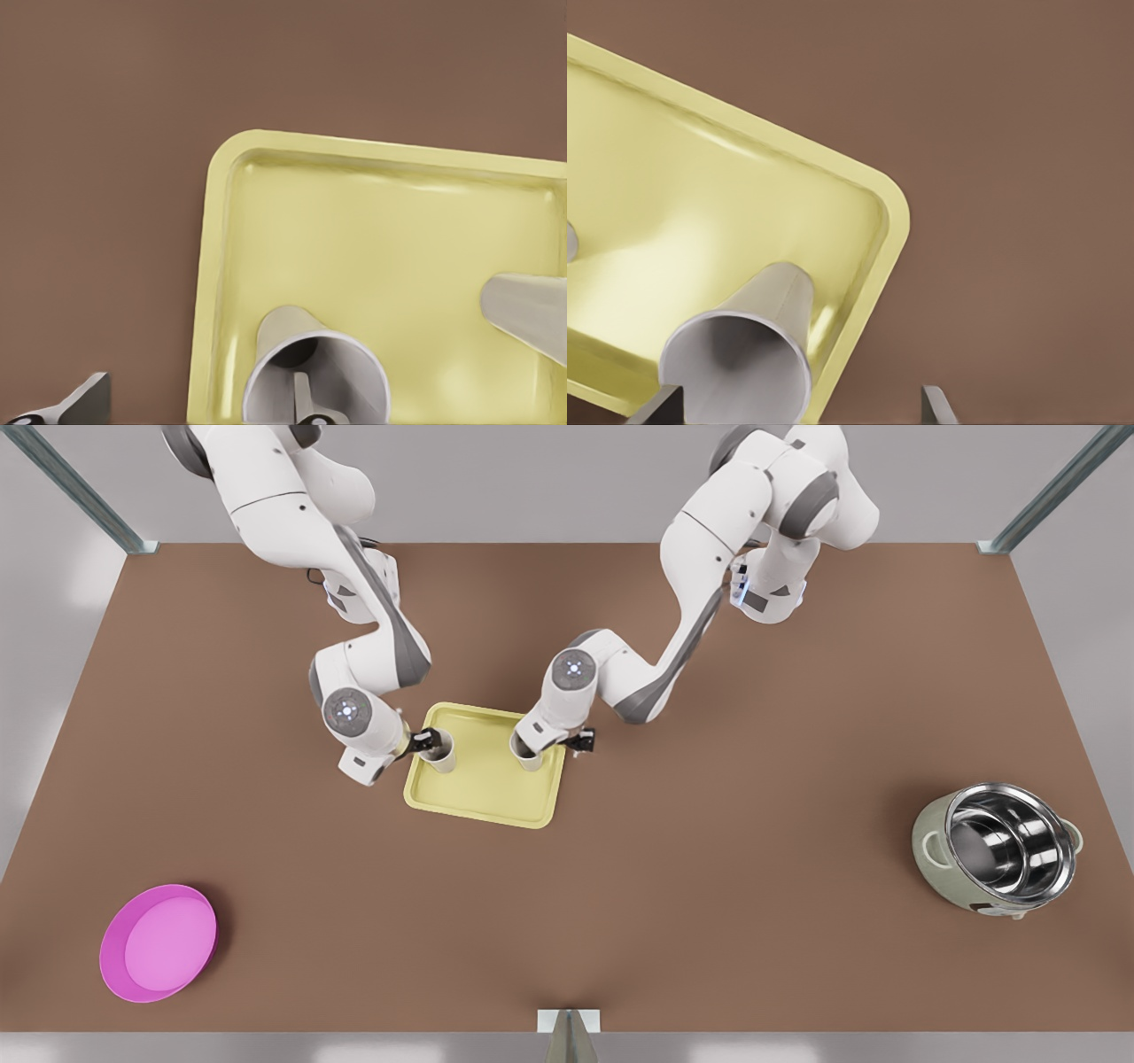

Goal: Use the left arm to pick up the white IKEA cup from the tray and place it on the middle-left position; use the right arm to pick up the white IKEA cup from the tray and place it on the middle-right position

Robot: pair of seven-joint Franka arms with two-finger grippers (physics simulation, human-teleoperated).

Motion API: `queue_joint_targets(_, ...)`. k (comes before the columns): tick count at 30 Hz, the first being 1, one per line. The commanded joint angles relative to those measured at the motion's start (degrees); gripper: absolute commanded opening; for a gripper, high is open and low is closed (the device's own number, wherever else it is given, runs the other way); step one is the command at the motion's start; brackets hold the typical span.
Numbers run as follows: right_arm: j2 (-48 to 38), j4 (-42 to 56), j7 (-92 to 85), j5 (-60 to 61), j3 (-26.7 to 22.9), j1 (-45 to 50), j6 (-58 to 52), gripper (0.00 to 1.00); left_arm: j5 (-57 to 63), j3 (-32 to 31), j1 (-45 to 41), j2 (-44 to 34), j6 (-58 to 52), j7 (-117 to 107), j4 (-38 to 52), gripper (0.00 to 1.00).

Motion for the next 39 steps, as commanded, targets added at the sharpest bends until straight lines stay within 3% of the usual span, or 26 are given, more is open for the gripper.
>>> queue_joint_targets(1, 0.17, -1.39, 3.76, 0.01, 0.00, -0.44, 5.32, 0.99, 0.17, 0.00, -0.36, 0.34, 2.14, -10.78, -0.01, 1.00)
queue_joint_targets(7, 3.15, -3.15, 3.76, 0.01, 0.00, -0.18, 9.01, 0.96, 1.75, 0.00, -1.06, 4.64, 5.74, -10.87, -0.28, 1.00)
queue_joint_targets(9, 3.68, -3.32, 3.76, -0.07, 0.00, -0.18, 9.37, 0.87, 1.92, 0.00, -1.41, 4.73, 5.83, -12.37, -0.01, 0.97)
queue_joint_targets(10, 3.77, -3.58, 3.76, -0.07, 0.00, -0.18, 9.72, 0.81, 1.84, 0.00, -1.41, 4.64, 5.83, -12.98, 0.16, 0.87)
queue_joint_targets(11, 3.86, -3.67, 3.50, -0.07, 0.00, -0.09, 9.81, 0.68, 1.75, 0.00, -1.41, 4.56, 5.83, -13.86, 0.25, 0.66)
queue_joint_targets(12, 3.86, -3.58, 3.41, -0.07, 0.09, -0.09, 9.81, 0.54, 1.66, 0.00, -1.41, 4.38, 5.83, -14.56, 0.25, 0.50)
queue_joint_targets(13, 3.86, -3.58, 3.41, -0.07, 0.00, -0.09, 9.81, 0.48, 1.57, 0.00, -1.41, 4.47, 5.74, -15.09, 0.78, 0.37)
queue_joint_targets(16, 3.77, -3.58, 3.32, -0.16, 0.18, 0.00, 9.81, 0.41, 1.22, 0.00, -1.41, 4.64, 5.74, -15.88, 1.13, 0.23)
queue_joint_targets(21, 4.12, -3.58, 3.32, -0.16, 0.44, 1.76, 9.81, 0.41, 1.75, 0.00, -1.85, 4.12, 5.30, -15.88, 1.48, 0.10)
queue_joint_targets(23, 4.56, -3.67, 3.32, -0.16, 0.44, 1.84, 10.16, 0.41, 1.66, 0.35, -1.76, 3.15, 4.95, -15.88, 1.57, 0.10)
queue_joint_targets(25, 4.56, -4.20, 3.32, -0.08, 0.44, 1.84, 10.07, 0.40, 1.75, 2.90, -1.32, 1.66, -2.52, -15.27, 5.88, 0.10)
queue_joint_targets(28, 4.56, -4.38, 3.32, -0.08, 0.53, 1.93, 10.07, 0.27, 1.13, 11.86, 0.52, 0.34, -4.81, -3.76, 5.00, 0.10)
queue_joint_targets(33, 4.56, -4.64, 3.32, -0.07, 0.97, 2.28, 10.25, 0.24, 0.96, 11.86, 17.31, 0.86, -2.88, 22.70, 3.68, 0.10)
queue_joint_targets(39, 2.63, -4.73, 3.50, 0.01, 0.97, 2.46, 9.90, 0.24, 0.96, 11.69, 24.52, 4.99, 8.20, 34.30, 3.77, 0.10)
